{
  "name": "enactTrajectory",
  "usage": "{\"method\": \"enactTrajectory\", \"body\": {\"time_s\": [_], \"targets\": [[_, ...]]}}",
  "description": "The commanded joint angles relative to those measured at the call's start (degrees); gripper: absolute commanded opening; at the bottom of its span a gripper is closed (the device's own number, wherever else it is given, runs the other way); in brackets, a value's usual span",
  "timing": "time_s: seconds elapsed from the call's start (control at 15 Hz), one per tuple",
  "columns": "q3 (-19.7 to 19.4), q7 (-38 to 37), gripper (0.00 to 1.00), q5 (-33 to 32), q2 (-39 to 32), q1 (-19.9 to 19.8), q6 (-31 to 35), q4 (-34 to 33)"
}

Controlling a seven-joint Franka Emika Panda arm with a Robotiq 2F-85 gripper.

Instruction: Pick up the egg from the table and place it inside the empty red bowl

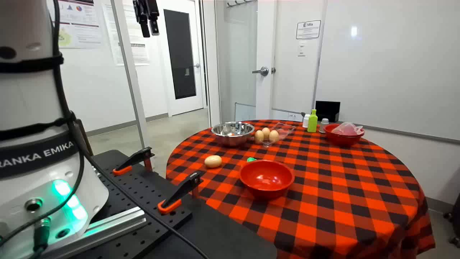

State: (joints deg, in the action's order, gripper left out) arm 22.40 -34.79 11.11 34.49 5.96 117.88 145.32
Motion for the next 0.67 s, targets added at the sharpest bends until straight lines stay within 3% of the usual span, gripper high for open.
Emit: {"method": "enactTrajectory", "body": {"time_s": [0.0,0.4,0.6], "targets": [[-1.0,-0.6,1.0,-0.7,-0.2,1.1,0.0,-0.1],[-0.7,0.6,1.0,-0.7,-5.9,1.4,7.3,5.3],[-1.0,0.8,1.0,-0.9,-10.5,1.4,15.1,8.5]]}}
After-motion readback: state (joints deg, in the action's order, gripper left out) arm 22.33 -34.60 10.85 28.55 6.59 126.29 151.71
